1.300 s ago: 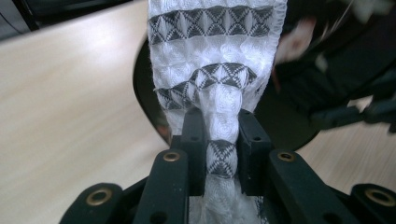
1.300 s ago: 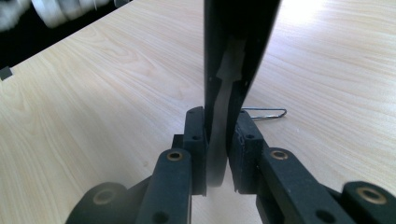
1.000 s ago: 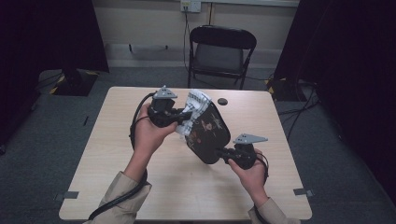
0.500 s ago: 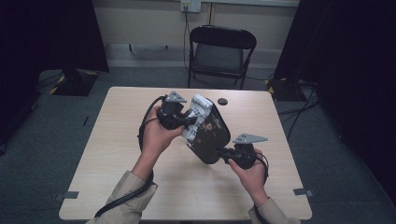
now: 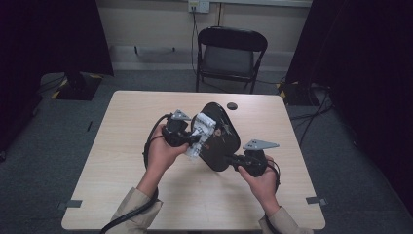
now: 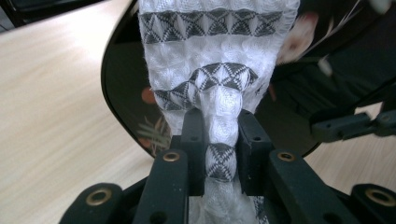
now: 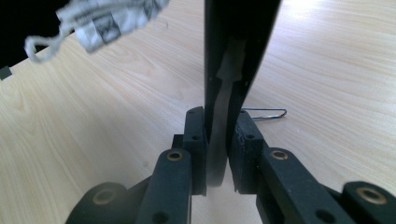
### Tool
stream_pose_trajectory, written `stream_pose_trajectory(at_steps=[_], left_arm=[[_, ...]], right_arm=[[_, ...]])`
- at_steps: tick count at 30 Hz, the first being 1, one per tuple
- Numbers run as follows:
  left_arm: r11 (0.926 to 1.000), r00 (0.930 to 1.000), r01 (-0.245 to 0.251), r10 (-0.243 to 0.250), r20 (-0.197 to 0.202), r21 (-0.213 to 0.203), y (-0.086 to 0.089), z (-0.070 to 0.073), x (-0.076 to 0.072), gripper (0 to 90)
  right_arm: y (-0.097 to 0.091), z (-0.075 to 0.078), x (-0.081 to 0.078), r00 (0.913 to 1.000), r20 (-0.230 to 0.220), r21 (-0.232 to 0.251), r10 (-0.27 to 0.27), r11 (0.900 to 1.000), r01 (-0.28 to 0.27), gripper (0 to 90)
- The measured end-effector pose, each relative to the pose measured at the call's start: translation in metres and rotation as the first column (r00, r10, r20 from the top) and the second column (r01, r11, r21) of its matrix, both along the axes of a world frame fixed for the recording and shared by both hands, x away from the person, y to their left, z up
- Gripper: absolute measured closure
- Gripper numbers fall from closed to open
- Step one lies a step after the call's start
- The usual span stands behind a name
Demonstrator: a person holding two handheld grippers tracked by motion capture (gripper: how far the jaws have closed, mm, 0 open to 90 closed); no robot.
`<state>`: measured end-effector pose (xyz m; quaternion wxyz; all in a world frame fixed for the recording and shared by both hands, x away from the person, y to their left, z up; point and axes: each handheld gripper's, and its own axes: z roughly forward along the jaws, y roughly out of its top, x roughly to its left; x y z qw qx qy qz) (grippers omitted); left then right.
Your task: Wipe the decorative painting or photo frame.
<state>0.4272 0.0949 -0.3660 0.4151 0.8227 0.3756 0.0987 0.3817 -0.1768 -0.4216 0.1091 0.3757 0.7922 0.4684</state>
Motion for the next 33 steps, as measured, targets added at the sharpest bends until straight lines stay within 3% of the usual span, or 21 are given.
stream_pose_trajectory(at_steps=[11,23,33], left_arm=[[0.9995,0.9988,0.011,-0.010,-0.048,0.028,0.001,-0.030,-0.004,75.8],[0.9965,0.9915,0.030,-0.019,-0.129,0.078,0.003,-0.078,-0.013,75.8],[0.9933,0.9833,0.042,-0.022,-0.181,0.108,0.008,-0.094,-0.018,75.8]], right_arm=[[0.000,0.000,0.000,1.0000,0.000,0.001,-0.001,1.0000,0.001,78.9],[0.000,0.000,0.000,1.0000,0.000,0.000,-0.002,1.0000,0.002,79.0],[0.000,0.000,0.000,1.0000,0.000,0.001,-0.001,1.0000,0.001,78.9]])
